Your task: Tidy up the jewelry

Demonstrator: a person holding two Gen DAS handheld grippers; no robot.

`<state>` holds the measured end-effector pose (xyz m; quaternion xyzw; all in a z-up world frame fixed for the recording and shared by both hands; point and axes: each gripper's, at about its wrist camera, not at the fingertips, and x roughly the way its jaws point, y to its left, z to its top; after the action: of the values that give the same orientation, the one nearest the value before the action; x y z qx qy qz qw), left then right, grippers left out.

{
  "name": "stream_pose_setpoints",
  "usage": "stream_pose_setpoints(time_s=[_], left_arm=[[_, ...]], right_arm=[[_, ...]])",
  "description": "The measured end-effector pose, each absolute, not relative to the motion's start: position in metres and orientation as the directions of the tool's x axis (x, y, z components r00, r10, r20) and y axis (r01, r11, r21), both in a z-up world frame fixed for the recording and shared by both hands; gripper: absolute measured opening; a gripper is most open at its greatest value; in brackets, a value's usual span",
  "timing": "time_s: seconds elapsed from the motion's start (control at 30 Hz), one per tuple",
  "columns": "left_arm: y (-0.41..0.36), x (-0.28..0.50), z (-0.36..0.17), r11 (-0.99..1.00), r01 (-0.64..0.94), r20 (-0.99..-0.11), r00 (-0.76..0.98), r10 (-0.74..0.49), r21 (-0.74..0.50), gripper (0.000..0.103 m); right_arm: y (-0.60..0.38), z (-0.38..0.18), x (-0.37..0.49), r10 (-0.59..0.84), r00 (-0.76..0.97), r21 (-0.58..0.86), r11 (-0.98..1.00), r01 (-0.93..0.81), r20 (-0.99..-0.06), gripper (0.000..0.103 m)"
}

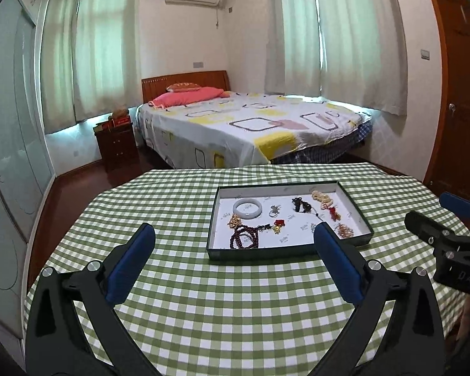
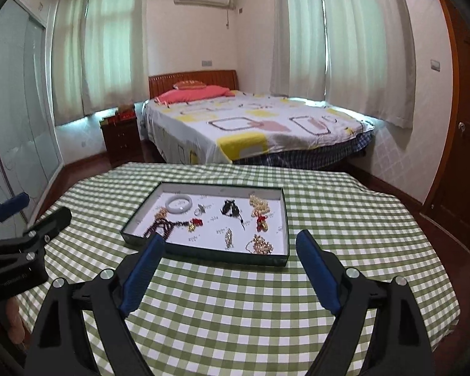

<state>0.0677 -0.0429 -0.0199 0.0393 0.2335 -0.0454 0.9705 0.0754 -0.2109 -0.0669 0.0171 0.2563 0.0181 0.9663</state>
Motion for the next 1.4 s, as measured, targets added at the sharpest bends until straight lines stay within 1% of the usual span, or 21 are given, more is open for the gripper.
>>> stream_pose_setpoints(time_s=[0.27,0.5,1.4], left_arm=[[-0.035,0.036,0.003,0.994,0.095,-0.403,0.912,-0.069,0.045,0.099],[-0.031,0.020,0.013,0.995,0.094,-0.375,0.924,-0.074,0.037,0.099],[-0.034,0.013,0.011,0.995,0.100,-0.376,0.923,-0.081,0.030,0.099]], right_arm=[[-0.211,-0.040,0.043,0.039,0.906,0.040,0.999,-0.024,-0.421,0.084],[-0.207,-0.031,0.025,0.037,0.922,0.033,0.999,-0.026,-0.385,0.084],[-0.207,-0.029,0.019,0.034,0.927,0.030,0.999,-0.024,-0.373,0.084]])
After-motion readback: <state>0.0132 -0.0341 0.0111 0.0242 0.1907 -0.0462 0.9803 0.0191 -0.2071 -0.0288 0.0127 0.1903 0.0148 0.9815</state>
